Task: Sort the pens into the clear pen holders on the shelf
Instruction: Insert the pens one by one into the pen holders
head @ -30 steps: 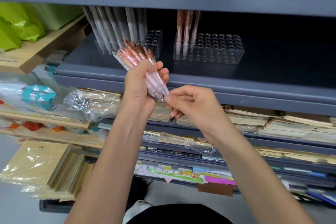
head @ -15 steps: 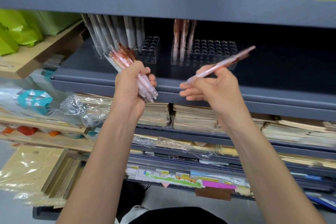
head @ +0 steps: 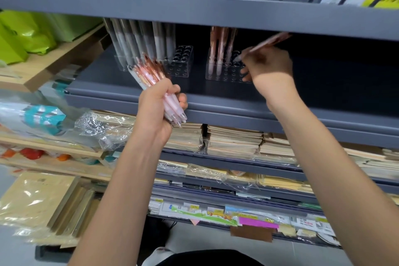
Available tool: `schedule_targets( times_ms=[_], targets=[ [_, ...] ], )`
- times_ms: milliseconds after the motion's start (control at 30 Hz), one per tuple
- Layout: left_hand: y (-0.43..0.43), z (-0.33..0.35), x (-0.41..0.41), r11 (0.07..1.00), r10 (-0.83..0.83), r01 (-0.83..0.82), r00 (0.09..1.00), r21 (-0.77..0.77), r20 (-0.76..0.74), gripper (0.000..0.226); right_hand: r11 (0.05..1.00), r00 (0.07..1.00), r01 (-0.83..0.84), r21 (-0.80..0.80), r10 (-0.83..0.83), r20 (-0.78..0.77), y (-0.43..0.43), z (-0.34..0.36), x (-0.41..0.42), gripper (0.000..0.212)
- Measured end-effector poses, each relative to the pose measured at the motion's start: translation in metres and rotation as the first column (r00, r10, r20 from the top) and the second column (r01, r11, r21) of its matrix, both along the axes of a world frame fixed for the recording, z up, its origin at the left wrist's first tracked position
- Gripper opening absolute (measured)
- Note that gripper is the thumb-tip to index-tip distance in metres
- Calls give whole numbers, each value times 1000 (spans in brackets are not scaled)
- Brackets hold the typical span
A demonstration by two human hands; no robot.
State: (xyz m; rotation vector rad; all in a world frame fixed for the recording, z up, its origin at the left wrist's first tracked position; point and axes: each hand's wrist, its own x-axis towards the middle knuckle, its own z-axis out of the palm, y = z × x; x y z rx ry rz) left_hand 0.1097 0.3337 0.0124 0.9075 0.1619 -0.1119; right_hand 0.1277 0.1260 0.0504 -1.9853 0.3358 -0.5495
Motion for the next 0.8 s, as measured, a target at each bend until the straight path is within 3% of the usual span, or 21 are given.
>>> schedule_targets(
  times_ms=[200, 333, 433, 700, 800],
  targets=[
    [-1, -2, -3, 1000, 0, 0, 999, 5, 34, 14, 988, 1000, -11, -155, 8, -20, -2, 9, 17, 15],
    [-2, -3, -4, 1000, -1, 0, 999, 29, 51, 13, 913, 987, -107, -393, 52, -149, -4, 18, 29, 25],
    [-1, -4, -4, 999, -7, 5, 998, 35, 57, 14, 852, 956, -195, -487, 54, -289, -2, 23, 36, 27],
    [-1, -4, -3, 1000, -13, 11, 998, 26, 64, 31, 788, 910, -277, -550, 31, -414, 5, 28, 43, 28],
    [-1, -4, -3, 999, -15, 13, 998, 31, 66, 32, 780, 884, -312, -542, 31, -466, 7, 34, 42, 46]
  ],
)
